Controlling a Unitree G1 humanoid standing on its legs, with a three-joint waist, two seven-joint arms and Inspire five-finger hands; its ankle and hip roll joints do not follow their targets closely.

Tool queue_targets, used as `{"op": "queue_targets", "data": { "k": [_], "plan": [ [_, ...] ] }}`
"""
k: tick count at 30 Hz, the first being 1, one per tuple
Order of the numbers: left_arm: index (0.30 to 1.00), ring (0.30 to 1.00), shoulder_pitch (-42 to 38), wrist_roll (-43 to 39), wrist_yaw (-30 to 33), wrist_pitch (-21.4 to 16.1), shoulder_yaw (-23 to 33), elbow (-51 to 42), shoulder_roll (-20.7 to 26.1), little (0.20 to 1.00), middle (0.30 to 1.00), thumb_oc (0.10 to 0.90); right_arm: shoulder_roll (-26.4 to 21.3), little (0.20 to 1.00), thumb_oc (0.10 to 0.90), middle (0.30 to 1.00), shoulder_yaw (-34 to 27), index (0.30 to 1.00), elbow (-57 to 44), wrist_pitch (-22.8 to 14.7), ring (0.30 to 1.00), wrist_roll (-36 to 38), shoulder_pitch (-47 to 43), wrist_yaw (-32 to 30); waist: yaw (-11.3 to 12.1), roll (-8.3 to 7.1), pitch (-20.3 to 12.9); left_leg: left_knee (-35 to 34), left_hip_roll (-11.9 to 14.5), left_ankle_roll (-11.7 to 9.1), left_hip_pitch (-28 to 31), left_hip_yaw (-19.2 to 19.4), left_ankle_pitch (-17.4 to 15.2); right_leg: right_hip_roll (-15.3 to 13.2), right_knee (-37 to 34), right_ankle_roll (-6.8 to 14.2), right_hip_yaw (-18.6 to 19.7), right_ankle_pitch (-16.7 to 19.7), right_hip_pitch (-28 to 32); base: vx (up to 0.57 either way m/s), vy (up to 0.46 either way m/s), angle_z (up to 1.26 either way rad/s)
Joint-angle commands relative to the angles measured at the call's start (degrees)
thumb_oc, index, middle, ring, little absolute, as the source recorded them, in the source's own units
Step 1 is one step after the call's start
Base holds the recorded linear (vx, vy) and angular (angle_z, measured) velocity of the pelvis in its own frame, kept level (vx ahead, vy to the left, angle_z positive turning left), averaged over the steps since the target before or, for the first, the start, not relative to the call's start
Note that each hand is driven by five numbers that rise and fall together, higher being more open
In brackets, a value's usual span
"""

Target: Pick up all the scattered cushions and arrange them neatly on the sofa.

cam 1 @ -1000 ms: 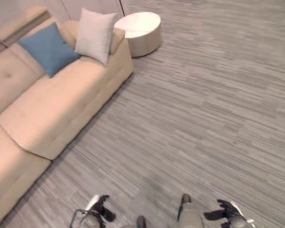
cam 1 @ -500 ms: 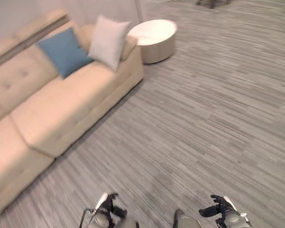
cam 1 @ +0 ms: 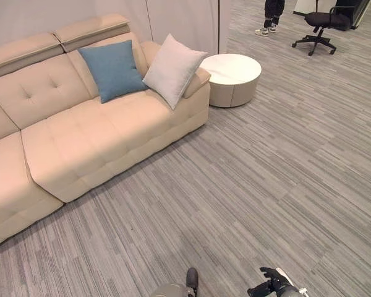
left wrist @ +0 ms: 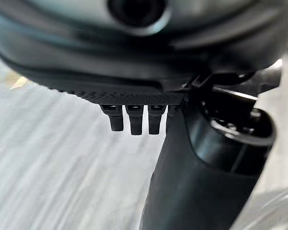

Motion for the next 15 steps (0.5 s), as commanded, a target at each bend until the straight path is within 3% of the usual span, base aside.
{"op": "queue_targets", "data": {
  "k": [1,3,5,7,8,9,10,11,12,13,15],
  "plan": [
    [0.9,0.9,-4.8,1.4,2.1,-0.6,-2.3,-2.7,1.4,0.9,0.9,0.8,-4.2,0.9,0.8,0.9,-3.9,0.9,-3.9,-0.9,0.9,2.4,-2.7,-0.9,-9.2,4.27,4.5,-2.3,4.2,-10.4,13.4,-8.0,-11.9,-1.6,-41.8,-2.5,1.8,12.9,-10.2,1.62,-0.616,0.61],
    [0.9,0.9,-5.4,2.6,2.0,-0.7,-2.5,-2.2,1.3,0.9,0.9,0.8,-4.6,0.9,0.8,0.9,-4.6,0.9,-2.8,-0.4,0.9,2.1,-2.2,-1.0,-11.0,4.66,4.4,-2.7,4.9,-11.4,15.6,-9.2,-13.4,-1.6,-48.8,-1.0,4.2,15.5,-12.3,0.86,-0.411,0.93],
    [0.9,0.9,-5.4,3.6,2.1,-0.7,-3.1,-1.0,0.8,0.9,0.9,0.8,-5.1,0.9,0.8,0.9,-4.6,0.9,-0.8,-0.1,0.9,0.5,-1.7,-1.4,-12.3,4.79,3.6,-2.1,5.9,-12.4,18.5,-10.3,-14.4,-1.1,-47.5,-0.4,4.1,16.6,-14.6,0.61,-0.316,0.77],
    [0.9,0.9,-5.3,3.6,2.2,-0.9,-3.7,-0.7,0.1,0.9,0.9,0.8,-5.1,0.9,0.8,0.9,-4.8,0.9,0.2,0.0,0.9,0.4,-0.5,-1.3,-12.7,3.87,2.5,1.9,6.5,-12.9,19.5,-12.8,-15.5,-0.2,-44.5,-1.6,6.7,17.6,-13.6,0.63,-0.433,0.62],
    [0.9,0.9,-5.3,3.2,1.8,-1.1,-4.0,-0.7,-0.4,0.9,0.9,0.8,-5.6,0.9,0.8,0.9,-5.1,0.9,1.0,-0.2,0.9,1.3,0.1,-1.6,-13.1,4.19,2.0,13.6,8.6,-14.5,16.5,-12.9,-11.4,2.4,-42.3,-3.4,7.7,15.9,-10.9,0.5,-0.376,0.57],
    [0.9,0.9,-5.3,3.2,1.8,-1.1,-4.0,-0.7,-0.3,0.9,0.9,0.8,-5.5,0.9,0.8,0.9,-5.1,0.9,1.0,-0.2,0.9,1.3,0.1,-1.6,-13.2,4.02,1.8,13.6,8.4,-14.5,16.3,-13.0,-11.3,2.2,-42.4,-3.4,7.7,16.0,-11.0,0.45,-0.398,0.88],
    [0.9,0.9,-5.4,2.9,1.6,-1.0,-4.0,-0.8,-0.3,0.9,0.9,0.8,-5.4,0.9,0.8,0.9,-5.2,0.9,1.4,0.0,0.9,1.7,0.1,-1.5,-12.8,3.51,2.2,23.2,9.4,-15.2,12.6,-11.8,-6.9,2.8,-42.0,-4.5,7.8,15.4,-9.3,0.26,-0.342,0.93],
    [0.9,0.9,-5.4,1.3,1.1,-1.1,-3.5,-1.5,0.2,0.9,0.9,0.8,-5.3,0.9,0.8,0.9,-5.3,0.9,1.6,-0.2,0.9,2.3,0.1,-1.7,-11.7,2.59,3.2,35.4,10.0,-15.5,6.7,-11.4,-0.7,3.3,-41.5,-6.9,7.5,14.3,-6.8,0.26,-0.342,0.99],
    [0.9,0.9,-5.4,1.3,1.1,-1.1,-3.5,-1.5,0.2,0.9,0.9,0.8,-5.2,0.9,0.8,0.9,-5.3,0.9,1.6,-0.2,0.9,2.3,0.0,-1.7,-11.8,2.43,3.0,35.4,9.8,-15.4,6.4,-11.5,-0.5,3.1,-41.6,-6.9,7.4,14.3,-7.0,0.34,-0.516,0.89],
    [0.9,0.9,-5.2,0.5,1.5,-1.0,-3.8,-2.8,1.0,0.9,0.9,0.8,-6.1,0.9,0.8,0.9,-5.5,0.9,2.0,0.0,0.9,3.1,-0.4,-2.2,-9.8,0.62,5.1,51.0,10.7,-14.4,-2.2,-8.4,-0.2,3.7,-42.9,-9.5,7.1,12.6,-2.1,0.33,-0.471,0.31],
    [0.9,0.9,-5.2,0.2,1.7,-0.7,-4.6,-3.7,1.2,0.9,0.9,0.8,-6.6,0.9,0.8,0.9,-5.8,0.9,1.9,0.3,0.9,4.8,-0.5,-2.5,-8.1,0.08,5.8,51.1,14.1,-13.3,-7.9,-3.7,-1.8,5.0,-44.5,-10.8,6.2,9.9,2.7,0.49,-0.463,-0.26]
  ]
}}
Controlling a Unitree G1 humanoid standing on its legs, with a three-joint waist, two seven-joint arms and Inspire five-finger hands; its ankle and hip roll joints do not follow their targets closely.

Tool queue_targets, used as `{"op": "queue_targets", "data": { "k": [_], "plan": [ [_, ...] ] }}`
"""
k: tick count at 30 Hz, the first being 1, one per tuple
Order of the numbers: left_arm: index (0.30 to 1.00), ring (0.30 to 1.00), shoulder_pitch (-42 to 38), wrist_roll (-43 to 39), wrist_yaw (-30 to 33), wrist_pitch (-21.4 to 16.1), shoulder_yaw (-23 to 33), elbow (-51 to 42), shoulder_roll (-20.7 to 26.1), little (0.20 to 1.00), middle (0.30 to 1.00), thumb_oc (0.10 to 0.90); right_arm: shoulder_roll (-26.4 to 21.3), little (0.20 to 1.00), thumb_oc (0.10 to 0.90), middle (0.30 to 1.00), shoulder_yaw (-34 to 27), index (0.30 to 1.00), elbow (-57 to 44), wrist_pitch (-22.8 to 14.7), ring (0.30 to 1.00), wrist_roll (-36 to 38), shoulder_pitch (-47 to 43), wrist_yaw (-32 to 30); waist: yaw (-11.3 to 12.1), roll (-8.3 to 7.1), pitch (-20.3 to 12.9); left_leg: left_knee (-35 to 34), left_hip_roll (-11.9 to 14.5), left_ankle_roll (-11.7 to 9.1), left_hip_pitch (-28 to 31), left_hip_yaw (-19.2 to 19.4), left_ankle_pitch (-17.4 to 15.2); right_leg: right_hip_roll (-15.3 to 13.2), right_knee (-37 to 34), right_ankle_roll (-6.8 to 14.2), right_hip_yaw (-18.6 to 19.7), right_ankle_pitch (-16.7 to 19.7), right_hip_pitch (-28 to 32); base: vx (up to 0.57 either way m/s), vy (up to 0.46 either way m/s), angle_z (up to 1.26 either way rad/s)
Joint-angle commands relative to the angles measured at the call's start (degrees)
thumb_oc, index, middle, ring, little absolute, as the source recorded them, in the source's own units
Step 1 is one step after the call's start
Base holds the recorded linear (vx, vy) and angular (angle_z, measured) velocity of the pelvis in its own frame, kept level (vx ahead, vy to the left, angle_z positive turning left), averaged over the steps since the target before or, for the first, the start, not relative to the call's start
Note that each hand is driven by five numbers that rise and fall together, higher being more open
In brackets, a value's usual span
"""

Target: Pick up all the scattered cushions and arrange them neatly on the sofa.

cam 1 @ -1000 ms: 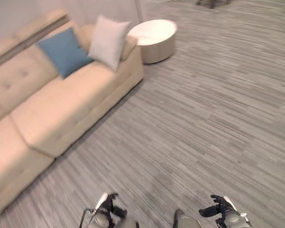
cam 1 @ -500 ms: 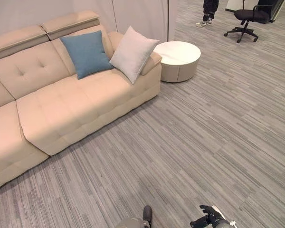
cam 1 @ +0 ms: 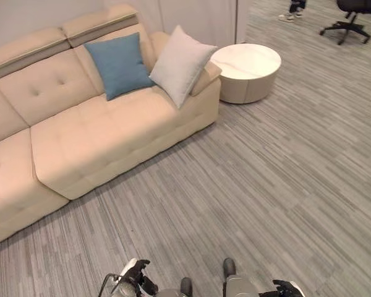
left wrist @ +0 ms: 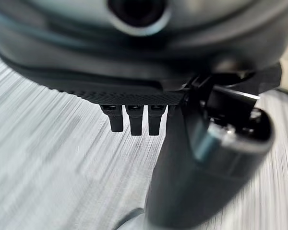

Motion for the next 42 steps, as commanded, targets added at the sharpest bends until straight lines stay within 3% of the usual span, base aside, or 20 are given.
{"op": "queue_targets", "data": {
  "k": [1,3,4,5,6,9,12,13,14,16,17,20,21,24,27,31,32,36,40,42],
  "plan": [
    [0.9,0.9,0.0,-1.3,0.4,-0.3,-2.6,-5.0,0.5,0.9,0.9,0.8,-6.8,0.9,0.8,0.9,0.1,0.9,-3.2,-1.2,0.9,3.9,-1.6,-2.4,0.7,0.49,1.2,4.0,8.2,2.6,6.3,7.3,-5.1,-0.1,-13.5,3.1,0.0,0.5,9.9,0.53,-0.247,-0.11],
    [0.9,0.9,0.6,-1.5,0.4,-0.2,-2.5,-4.9,-0.1,0.9,0.9,0.8,-7.0,0.9,0.8,0.9,-0.3,0.9,-3.7,-1.7,0.9,5.2,-1.6,-2.6,1.9,1.42,1.1,-7.2,7.7,2.2,4.1,10.7,-5.0,1.1,-14.5,3.4,-1.1,-2.0,13.8,0.69,-0.091,0.39],
    [0.9,0.9,1.7,-1.4,0.5,-0.1,-2.0,-4.2,-0.2,0.9,0.9,0.8,-7.2,0.9,0.8,0.9,0.1,0.9,-3.9,-2.1,0.9,4.8,-2.0,-2.9,4.0,2.93,0.6,-26.3,6.9,2.2,4.0,12.9,-3.1,2.5,-15.4,4.4,-0.9,-4.6,17.3,0.65,0.014,0.66],
    [0.9,0.9,1.7,-1.4,0.5,-0.1,-2.0,-4.2,-0.2,0.9,0.9,0.8,-7.2,0.9,0.8,0.9,0.1,0.9,-3.9,-2.1,0.9,4.8,-2.1,-2.9,4.1,2.73,0.6,-27.1,6.7,2.2,4.4,13.2,-2.6,2.3,-15.4,4.5,-0.8,-4.5,17.3,0.92,0.08,0.41],
    [0.9,0.9,2.2,-1.5,0.6,-0.2,-1.2,-3.9,-0.1,0.9,0.9,0.8,-7.5,0.9,0.8,0.9,0.1,0.9,-4.1,-2.6,0.9,4.5,-2.8,-3.3,5.8,3.56,0.4,-45.5,7.2,1.0,4.1,15.3,0.2,3.0,-15.9,5.5,-1.5,-7.7,21.4,0.48,0.045,0.12],
    [0.9,0.9,3.1,-1.3,0.4,0.0,-0.8,-3.0,0.2,0.9,0.9,0.8,-7.9,0.9,0.8,0.9,0.1,0.9,-4.2,-2.6,0.9,4.0,-3.7,-3.7,6.6,3.0,0.0,-51.8,7.8,1.3,2.0,18.3,-1.0,2.9,-15.4,6.2,-2.6,-9.6,24.3,0.53,0.047,0.06],
    [0.9,0.9,5.6,-1.3,-0.1,0.5,1.6,-0.6,0.2,0.9,0.9,0.8,-7.3,0.9,0.8,0.9,0.6,0.9,-4.3,-2.3,0.9,2.4,-3.8,-3.0,8.8,3.42,-2.2,-50.8,6.3,2.3,3.6,16.6,1.9,3.6,-13.8,7.2,-0.5,-11.5,26.6,0.64,0.098,-0.27],
    [0.9,0.9,6.0,-0.8,-0.2,0.8,2.0,0.2,0.3,0.9,0.9,0.8,-6.8,0.9,0.8,0.9,0.2,0.9,-4.3,-2.4,0.9,2.4,-3.4,-2.9,9.5,2.5,-3.4,-48.7,5.5,3.0,3.9,17.0,3.0,2.6,-11.6,8.1,-0.7,-11.1,27.0,0.62,0.088,-0.34],
    [0.9,0.9,6.1,-0.6,-0.2,1.0,2.3,0.8,0.7,0.9,0.9,0.8,-6.3,0.9,0.8,0.9,-0.2,0.9,-4.1,-2.3,0.9,2.5,-2.9,-2.9,9.9,1.64,-3.9,-46.8,4.9,3.9,4.3,17.2,3.2,1.2,-7.1,9.5,-1.5,-8.1,25.6,0.52,0.111,-0.24],
    [0.9,0.9,5.8,-0.6,0.0,1.2,3.0,1.3,1.2,0.9,0.9,0.8,-6.0,0.9,0.8,0.9,-1.6,0.9,-4.0,-2.2,0.9,3.1,-1.7,-2.6,9.8,0.16,-4.1,-43.9,3.1,6.0,5.7,17.8,0.7,-3.2,7.3,15.1,-2.2,4.8,21.0,0.51,0.178,0.11],
    [0.9,0.9,5.5,-0.7,0.1,1.3,3.1,1.2,1.5,0.9,0.9,0.8,-5.7,0.9,0.8,0.9,-2.4,0.9,-4.0,-2.1,0.9,3.9,-1.3,-2.6,9.1,0.18,-4.0,-43.1,2.5,6.7,7.4,17.7,-1.1,-5.1,14.7,15.9,-3.1,10.1,19.2,0.52,0.22,0.11],
    [0.9,0.9,3.7,-0.1,0.1,1.5,1.3,0.1,2.4,0.9,0.9,0.8,-5.3,0.9,0.8,0.9,-3.9,0.9,-3.8,-1.9,0.9,4.6,-0.2,-2.5,5.4,2.07,-2.7,-43.9,1.8,8.1,16.2,16.2,-6.9,-11.4,27.6,12.7,-10.4,8.9,10.4,0.49,0.195,0.39],
    [0.9,0.9,3.7,-0.1,0.1,1.5,1.3,0.1,2.4,0.9,0.9,0.8,-5.3,0.9,0.8,0.9,-4.0,0.9,-3.8,-1.9,0.9,4.6,-0.2,-2.5,5.3,2.14,-2.7,-43.9,1.9,8.1,16.1,16.0,-6.9,-11.4,27.6,12.7,-10.6,9.0,10.5,0.5,0.049,1.36],
    [0.9,0.9,0.0,0.9,0.8,0.9,-1.9,-3.2,2.6,0.9,0.9,0.8,-5.4,0.9,0.8,0.9,-4.5,0.9,-3.8,-1.8,0.9,5.8,-0.3,-2.8,2.2,1.65,-0.9,-42.1,1.3,6.6,21.3,13.2,-11.2,-12.9,12.8,10.5,-15.9,1.6,6.8,0.45,-0.077,0.87],
    [0.9,0.9,-2.1,1.0,1.6,0.3,-2.9,-4.7,2.1,0.9,0.9,0.8,-5.4,0.9,0.8,0.9,-5.7,0.9,-3.6,-1.8,0.9,8.0,-0.2,-3.5,0.5,0.61,-0.7,-43.3,1.2,5.1,24.3,11.2,-13.4,-11.6,-4.1,11.5,-12.8,2.8,4.0,0.33,-0.155,0.29],
    [0.9,0.9,-2.1,1.0,1.6,0.3,-2.9,-4.7,2.1,0.9,0.9,0.8,-5.4,0.9,0.8,0.9,-5.7,0.9,-3.6,-1.8,0.9,8.0,-0.2,-3.5,0.5,0.65,-0.7,-43.4,1.2,5.1,24.2,11.2,-13.3,-11.4,-4.5,11.5,-12.9,3.1,4.1,0.16,-0.07,0.21],
    [0.9,0.9,-1.6,1.0,1.7,0.1,-1.7,-2.9,0.9,0.9,0.9,0.8,-5.1,0.9,0.8,0.9,-6.1,0.9,-3.2,-1.6,0.9,8.2,1.0,-3.6,-1.4,0.16,-0.6,-45.8,0.8,4.3,28.6,7.7,-15.1,-9.7,-15.6,13.9,-7.0,8.1,-0.9,0.72,-0.294,-0.03],
    [0.9,0.9,-0.3,1.5,1.6,0.4,-0.2,-0.1,0.7,0.9,0.9,0.8,-4.5,0.9,0.8,0.9,-4.9,0.9,-2.1,-1.4,0.9,6.4,2.3,-3.2,-2.8,-0.26,-1.1,-48.8,1.0,3.7,33.0,3.6,-16.1,-5.5,-16.7,14.3,-4.8,9.9,-4.2,0.53,-0.26,0.53],
    [0.9,0.9,0.1,1.7,1.3,0.6,-0.8,0.9,0.2,0.9,0.9,0.8,-5.2,0.9,0.8,0.9,-5.7,0.9,-1.9,-2.0,0.9,8.8,3.1,-3.1,-4.6,0.33,-2.4,-43.7,1.7,2.6,33.8,-1.0,-18.5,-2.0,-13.4,12.6,3.8,8.8,-2.9,0.33,-0.223,1.24],
    [0.9,0.9,0.6,0.3,1.0,0.6,0.1,1.9,-0.1,0.9,0.9,0.8,-5.7,0.9,0.8,0.9,-5.7,0.9,-1.2,-2.2,0.9,9.1,2.5,-3.1,-4.4,1.34,-2.8,-34.0,3.5,0.2,31.3,-0.9,-14.1,-0.6,-12.3,10.4,2.0,6.6,-0.4,0.32,-0.256,1.01]
  ]
}}
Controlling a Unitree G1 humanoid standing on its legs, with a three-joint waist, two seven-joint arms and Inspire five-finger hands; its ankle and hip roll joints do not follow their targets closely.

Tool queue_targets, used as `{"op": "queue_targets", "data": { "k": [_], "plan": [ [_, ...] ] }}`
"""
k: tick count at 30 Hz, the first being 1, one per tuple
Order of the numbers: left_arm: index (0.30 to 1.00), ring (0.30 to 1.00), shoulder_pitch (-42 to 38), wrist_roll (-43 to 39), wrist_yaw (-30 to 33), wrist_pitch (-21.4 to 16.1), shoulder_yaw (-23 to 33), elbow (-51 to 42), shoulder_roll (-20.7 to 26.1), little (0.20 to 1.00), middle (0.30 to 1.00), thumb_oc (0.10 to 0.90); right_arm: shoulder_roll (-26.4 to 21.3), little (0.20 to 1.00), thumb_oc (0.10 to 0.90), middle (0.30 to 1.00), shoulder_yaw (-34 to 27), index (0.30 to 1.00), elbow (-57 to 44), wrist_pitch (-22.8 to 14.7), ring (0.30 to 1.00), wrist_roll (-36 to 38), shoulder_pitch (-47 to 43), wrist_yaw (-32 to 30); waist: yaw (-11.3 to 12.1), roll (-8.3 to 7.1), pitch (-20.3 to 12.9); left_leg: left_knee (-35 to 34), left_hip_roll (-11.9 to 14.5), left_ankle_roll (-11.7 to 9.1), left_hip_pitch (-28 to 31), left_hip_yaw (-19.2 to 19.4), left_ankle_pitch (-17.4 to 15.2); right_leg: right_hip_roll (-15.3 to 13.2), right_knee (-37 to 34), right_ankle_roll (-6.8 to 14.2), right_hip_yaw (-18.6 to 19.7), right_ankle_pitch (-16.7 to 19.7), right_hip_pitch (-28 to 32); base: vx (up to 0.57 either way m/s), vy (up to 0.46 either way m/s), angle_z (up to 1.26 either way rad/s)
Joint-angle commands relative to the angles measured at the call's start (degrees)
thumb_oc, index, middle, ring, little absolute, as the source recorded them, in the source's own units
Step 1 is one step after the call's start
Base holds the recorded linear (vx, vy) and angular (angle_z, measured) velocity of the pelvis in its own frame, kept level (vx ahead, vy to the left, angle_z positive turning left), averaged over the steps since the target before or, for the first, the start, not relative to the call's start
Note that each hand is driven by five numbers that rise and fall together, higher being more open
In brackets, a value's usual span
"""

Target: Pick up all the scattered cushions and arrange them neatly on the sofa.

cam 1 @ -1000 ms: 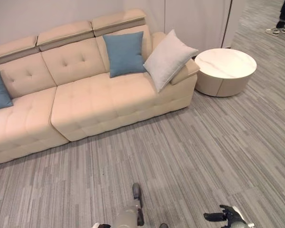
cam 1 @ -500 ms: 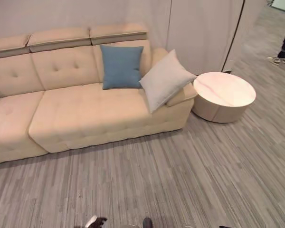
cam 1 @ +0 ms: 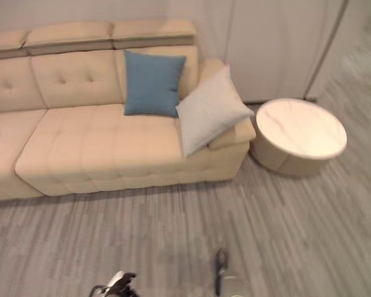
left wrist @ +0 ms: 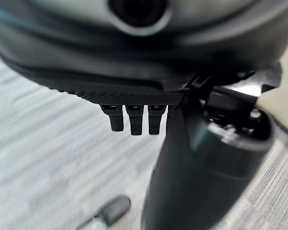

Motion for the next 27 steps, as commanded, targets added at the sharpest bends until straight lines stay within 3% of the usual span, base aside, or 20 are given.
{"op": "queue_targets", "data": {
  "k": [1,2,3,4,6,8,9,10,11,12,14,16,19,20,21,24,25,27],
  "plan": [
    [0.9,0.9,0.3,-1.6,0.6,-1.0,1.0,-1.2,1.1,0.9,0.9,0.8,-4.7,0.9,0.8,0.9,-1.0,0.9,-0.8,-2.6,0.9,2.0,-4.6,-1.5,1.1,2.08,0.2,14.3,-2.4,-2.3,-2.8,3.6,6.4,1.4,-4.3,-2.8,-1.0,0.2,6.0,0.26,-0.275,0.92],
    [0.9,0.9,0.4,-2.7,0.4,-1.3,1.3,-1.9,1.1,0.9,0.9,0.8,-4.8,0.9,0.8,0.9,-1.0,0.9,-1.0,-2.6,0.9,2.2,-4.7,-1.5,2.2,0.99,1.1,22.4,-2.4,-2.3,-6.5,5.0,9.8,0.7,-4.4,-3.9,-1.4,-0.4,8.2,0.14,-0.182,0.55],
    [0.9,0.9,0.4,-2.7,0.4,-1.3,1.3,-1.9,1.1,0.9,0.9,0.8,-4.8,0.9,0.8,0.9,-1.1,0.9,-1.0,-2.6,0.9,2.2,-4.8,-1.5,2.0,1.21,1.1,23.2,-2.1,-2.4,-7.0,4.7,9.4,0.9,-4.3,-3.9,-1.6,-0.4,8.1,0.19,-0.321,0.27],
    [0.9,0.9,0.6,-3.8,0.9,-1.0,1.3,-2.9,1.7,0.9,0.9,0.8,-5.2,0.9,0.8,0.9,-1.0,0.9,-0.7,-2.0,0.9,2.1,-4.9,-1.9,3.8,-0.54,2.8,33.7,0.1,-1.3,-13.3,9.8,9.3,0.7,-5.5,-6.1,-3.1,-2.1,12.5,0.22,-0.304,0.22],
    [0.9,0.9,0.3,-4.6,0.8,-0.9,0.5,-4.1,1.4,0.9,0.9,0.8,-5.4,0.9,0.8,0.9,-0.5,0.9,-1.1,-1.9,0.9,2.2,-4.4,-2.3,5.1,-0.91,3.1,31.1,2.6,-0.3,-18.1,14.7,9.3,1.0,-7.2,-6.9,-5.0,-4.3,16.2,0.4,-0.269,0.3],
    [0.9,0.9,1.0,-5.2,0.6,-0.8,0.0,-4.6,0.8,0.9,0.9,0.8,-5.1,0.9,0.8,0.9,0.7,0.9,-1.7,-2.4,0.9,2.3,-4.2,-2.5,6.7,0.19,3.0,15.6,1.3,0.3,-21.0,15.3,8.0,2.2,-8.9,-6.1,-6.5,-7.4,20.0,0.58,-0.002,0.79],
    [0.9,0.9,1.1,-5.1,0.6,-0.6,-0.1,-4.4,0.8,0.9,0.9,0.8,-5.0,0.9,0.8,0.9,1.2,0.9,-1.8,-2.5,0.9,1.9,-4.4,-2.4,7.7,0.76,2.8,7.2,1.2,-0.3,-20.8,13.5,10.4,2.7,-9.0,-5.6,-6.6,-8.6,21.4,0.36,0.08,0.82],
    [0.9,0.9,1.1,-5.1,0.6,-0.6,-0.1,-4.4,0.8,0.9,0.9,0.8,-5.0,0.9,0.8,0.9,1.2,0.9,-1.8,-2.5,0.9,1.8,-4.4,-2.4,7.6,0.69,2.8,6.7,1.1,-0.3,-20.6,13.5,10.8,2.6,-9.0,-5.6,-6.6,-8.5,21.3,0.35,0.107,0.43],
    [0.9,0.9,1.2,-5.2,0.7,-0.7,0.0,-4.2,0.8,0.9,0.9,0.8,-5.1,0.9,0.8,0.9,1.4,0.9,-2.1,-2.6,0.9,1.7,-4.5,-2.6,8.6,1.34,2.6,-0.8,2.8,-1.6,-22.4,11.7,13.4,3.0,-9.1,-5.3,-6.5,-9.6,22.5,0.35,0.063,-0.06],
    [0.9,0.9,1.4,-4.9,0.7,-0.6,-0.2,-3.9,1.0,0.9,0.9,0.8,-5.1,0.9,0.8,0.9,1.6,0.9,-2.6,-2.8,0.9,1.4,-4.8,-3.1,8.8,1.0,2.9,-7.1,3.4,-2.1,-22.3,11.4,15.2,2.6,-8.7,-5.2,-6.9,-10.8,23.9,0.48,0.083,-0.19],
    [0.9,0.9,2.0,-4.8,0.4,-0.4,0.4,-2.8,1.3,0.9,0.9,0.8,-5.2,0.9,0.8,0.9,2.0,0.9,-3.1,-2.9,0.9,0.5,-5.3,-3.1,9.3,0.98,2.7,-12.3,3.6,-2.5,-21.7,9.7,15.6,3.2,-8.2,-4.8,-5.7,-11.9,25.4,0.44,0.077,0.17],
    [0.9,0.9,2.9,-3.6,0.3,-0.2,0.6,-1.6,1.2,0.9,0.9,0.8,-5.1,0.9,0.8,0.9,1.8,0.9,-3.8,-3.0,0.9,-0.4,-5.5,-3.1,9.7,1.47,1.8,-10.8,3.1,-3.1,-21.2,9.3,18.4,2.9,-7.9,-3.8,-5.0,-13.1,27.8,0.39,0.121,-0.16],
    [0.9,0.9,2.9,-3.6,0.3,-0.2,0.6,-1.6,1.3,0.9,0.9,0.8,-5.1,0.9,0.8,0.9,1.8,0.9,-3.8,-3.0,0.9,-0.4,-5.5,-3.1,9.7,1.47,1.8,-10.8,3.1,-3.1,-21.2,9.4,18.4,2.8,-7.9,-3.8,-5.0,-13.1,27.8,0.21,0.1,-0.37],
    [0.9,0.9,3.9,-3.2,0.6,0.2,1.9,-0.2,1.5,0.9,0.9,0.8,-4.6,0.9,0.8,0.9,0.1,0.9,-4.8,-3.0,0.9,0.8,-5.8,-2.9,10.2,0.82,0.0,-7.3,0.7,-0.9,-19.5,10.7,17.0,-1.5,1.2,-1.0,-3.8,-10.3,25.7,0.68,0.402,-0.1],
    [0.9,0.9,3.6,-3.5,1.2,0.2,2.5,-0.5,2.0,0.9,0.9,0.8,-3.8,0.9,0.8,0.9,-1.0,0.9,-5.2,-3.2,0.9,2.0,-6.5,-3.0,9.7,0.88,0.0,-6.6,-0.7,0.9,-16.6,12.4,14.5,-5.4,12.9,1.2,-4.0,-2.5,20.5,0.68,0.405,-0.48],
    [0.9,0.9,3.6,-3.5,1.2,0.2,2.5,-0.5,2.0,0.9,0.9,0.8,-3.8,0.9,0.8,0.9,-1.0,0.9,-5.2,-3.1,0.9,2.0,-6.5,-3.0,9.9,0.91,-0.2,-6.6,-0.6,1.0,-16.9,12.6,14.5,-5.3,13.0,1.2,-3.8,-2.5,20.1,0.17,0.109,-0.55],
    [0.9,0.9,1.9,-4.8,2.3,0.0,2.5,-2.3,3.7,0.9,0.9,0.8,-3.1,0.9,0.8,0.9,-1.3,0.9,-5.5,-3.1,0.9,2.4,-7.0,-3.4,8.3,2.29,0.5,-8.0,-1.0,2.1,-11.6,13.7,11.3,-8.6,19.0,-0.2,-8.4,0.3,13.2,0.46,0.146,0.35],
    [0.9,0.9,0.2,-5.2,3.2,-0.5,2.2,-4.1,4.4,0.9,0.9,0.8,-2.9,0.9,0.8,0.9,-1.7,0.9,-5.5,-3.1,0.9,2.9,-6.9,-3.8,6.7,2.67,0.8,-8.1,-1.4,1.9,-9.2,13.3,9.2,-7.9,10.3,-0.5,-10.8,-4.0,12.1,0.46,0.015,0.05]
  ]
}}
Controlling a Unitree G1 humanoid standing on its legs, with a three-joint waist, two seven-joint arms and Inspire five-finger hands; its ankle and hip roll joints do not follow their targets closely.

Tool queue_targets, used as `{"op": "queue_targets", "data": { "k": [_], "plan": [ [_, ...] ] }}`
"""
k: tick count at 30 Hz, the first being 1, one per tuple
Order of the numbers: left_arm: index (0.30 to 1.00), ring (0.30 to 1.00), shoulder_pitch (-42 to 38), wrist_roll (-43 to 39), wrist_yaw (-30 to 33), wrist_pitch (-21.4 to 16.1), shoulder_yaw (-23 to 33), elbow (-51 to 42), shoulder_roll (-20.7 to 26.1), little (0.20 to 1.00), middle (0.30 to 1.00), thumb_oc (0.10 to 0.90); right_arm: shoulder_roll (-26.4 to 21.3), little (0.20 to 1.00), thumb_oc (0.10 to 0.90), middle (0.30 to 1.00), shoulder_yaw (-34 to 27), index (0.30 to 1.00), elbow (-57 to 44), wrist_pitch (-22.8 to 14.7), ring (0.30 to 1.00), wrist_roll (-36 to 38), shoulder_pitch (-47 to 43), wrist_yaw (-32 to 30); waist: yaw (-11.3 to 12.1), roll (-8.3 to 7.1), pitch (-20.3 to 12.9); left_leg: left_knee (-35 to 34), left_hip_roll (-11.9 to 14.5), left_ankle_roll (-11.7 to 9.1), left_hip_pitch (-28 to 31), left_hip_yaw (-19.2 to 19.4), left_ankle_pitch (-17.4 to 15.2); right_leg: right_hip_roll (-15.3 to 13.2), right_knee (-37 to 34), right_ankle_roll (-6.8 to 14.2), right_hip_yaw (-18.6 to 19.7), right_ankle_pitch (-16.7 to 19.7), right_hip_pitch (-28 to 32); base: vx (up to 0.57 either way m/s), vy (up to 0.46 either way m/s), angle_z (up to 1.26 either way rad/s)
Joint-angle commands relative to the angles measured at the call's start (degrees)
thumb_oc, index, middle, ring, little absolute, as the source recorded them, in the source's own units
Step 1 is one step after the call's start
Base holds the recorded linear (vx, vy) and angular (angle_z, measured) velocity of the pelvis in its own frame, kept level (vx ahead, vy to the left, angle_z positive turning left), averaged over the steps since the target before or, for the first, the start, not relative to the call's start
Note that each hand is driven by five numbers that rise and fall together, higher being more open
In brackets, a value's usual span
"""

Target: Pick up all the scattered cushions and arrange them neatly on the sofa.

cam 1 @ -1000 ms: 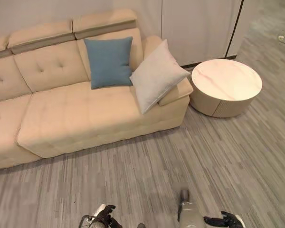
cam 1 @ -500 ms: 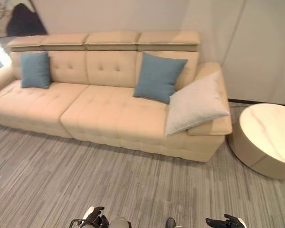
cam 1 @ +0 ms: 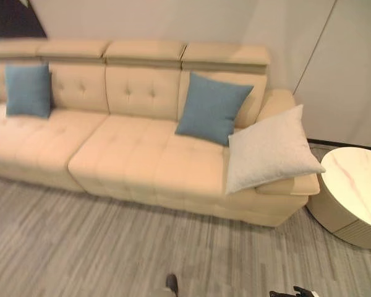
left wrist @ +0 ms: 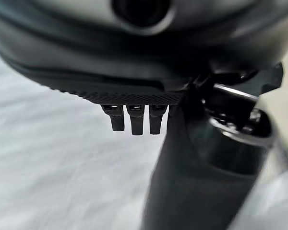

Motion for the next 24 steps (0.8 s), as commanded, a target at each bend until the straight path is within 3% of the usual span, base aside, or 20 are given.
{"op": "queue_targets", "data": {
  "k": [1,4,7,15,16,17,18,19,22,24],
  "plan": [
    [0.9,0.9,-6.0,-0.4,2.8,-1.3,0.3,-2.1,1.6,0.9,0.9,0.8,-3.3,0.9,0.8,0.9,-2.2,0.9,-2.0,-2.0,0.9,1.7,-6.3,-2.2,-1.2,1.4,4.3,1.5,3.7,-5.2,1.6,-3.2,-5.2,3.0,-19.4,2.8,-4.0,6.0,6.6,0.29,-0.135,-0.02],
    [0.9,0.9,-7.2,0.6,3.4,-1.6,-0.6,-3.3,1.3,0.9,0.9,0.8,-3.4,0.9,0.8,0.9,-3.5,0.9,-2.3,-2.0,0.9,3.0,-5.8,-2.9,-3.2,1.42,4.7,1.6,4.0,-6.2,3.6,-4.0,-6.9,2.9,-29.9,4.2,-0.1,8.6,5.0,0.25,-0.173,0.23],
    [0.9,0.9,-7.7,2.2,3.8,-1.8,-1.7,-3.0,0.6,0.9,0.9,0.8,-3.3,0.9,0.8,0.9,-4.4,0.9,-2.4,-1.9,0.9,3.1,-5.0,-3.3,-4.7,2.13,4.8,1.6,5.2,-7.1,5.5,-4.7,-8.4,0.5,-34.0,5.8,3.4,11.8,1.7,0.23,-0.23,0.08],
    [0.9,0.9,-7.6,2.7,3.8,-1.8,-1.8,-2.6,0.2,0.9,0.9,0.8,-3.3,0.9,0.8,0.9,-4.7,0.9,-2.2,-1.8,0.9,2.9,-4.6,-3.4,-5.0,2.38,4.8,1.4,5.8,-7.4,6.7,-4.7,-9.1,-0.1,-35.3,6.2,3.3,12.6,1.4,0.06,-0.077,-0.02],
    [0.9,0.9,-6.3,3.4,3.2,-1.9,-2.1,-1.3,-0.6,0.9,0.9,0.8,-4.2,0.9,0.8,0.9,-5.3,0.9,-1.0,-1.7,0.9,2.7,-4.4,-3.3,-5.8,2.8,4.0,0.2,7.2,-8.4,9.4,-4.8,-9.7,-0.8,-36.1,7.0,2.9,14.0,-0.7,0.55,-0.838,-0.16],
    [0.9,0.9,-5.3,3.3,3.1,-2.2,-3.0,-0.6,-1.7,0.9,0.9,0.8,-6.2,0.9,0.8,0.9,-5.7,0.9,-1.3,-2.8,0.9,3.2,-4.7,-4.4,-7.0,3.2,3.6,4.5,10.1,-9.7,9.7,-7.2,-9.9,3.5,-31.9,6.0,9.4,12.0,-0.2,0.58,-0.953,0.04],
    [0.9,0.9,-5.3,3.3,3.0,-2.1,-3.2,-0.6,-2.0,0.9,0.9,0.8,-6.7,0.9,0.8,0.9,-5.9,0.9,-1.7,-2.7,0.9,3.4,-4.7,-5.0,-7.0,3.21,3.7,7.3,10.7,-9.7,8.6,-7.9,-9.0,4.8,-30.7,5.0,9.8,10.7,0.0,0.4,-1.048,0.36],
    [0.9,0.9,-4.9,1.2,3.5,-2.4,-3.0,-2.1,-2.5,0.9,0.9,0.8,-8.5,0.9,0.8,0.9,-8.0,0.9,-5.7,-4.0,0.9,4.7,-3.4,-7.6,-6.4,2.45,5.2,22.8,14.1,-9.0,1.3,-9.4,-0.4,7.7,-29.1,0.4,8.3,7.6,3.6,0.14,-0.694,0.66],
    [0.9,0.9,-4.4,-0.4,4.6,-2.3,-3.2,-4.2,-3.1,0.9,0.9,0.8,-9.9,0.9,0.8,0.9,-9.9,0.9,-9.6,-4.7,0.9,4.8,-2.8,-11.0,-5.5,0.77,5.8,27.1,11.8,-7.3,-2.7,-7.1,-3.0,9.3,-30.7,-1.3,8.0,6.3,7.1,0.17,-0.419,0.56],
    [0.9,0.9,-4.2,-1.8,5.8,-2.3,-2.8,-5.1,-4.0,0.9,0.9,0.8,-10.1,0.9,0.8,0.9,-12.2,0.9,-15.1,-5.9,0.9,5.2,-1.7,-14.1,-5.0,0.98,5.4,20.8,9.3,-7.3,-5.1,-7.2,-5.0,10.3,-31.9,-1.2,8.0,5.2,8.2,0.22,-0.077,0.14]
  ]
}}
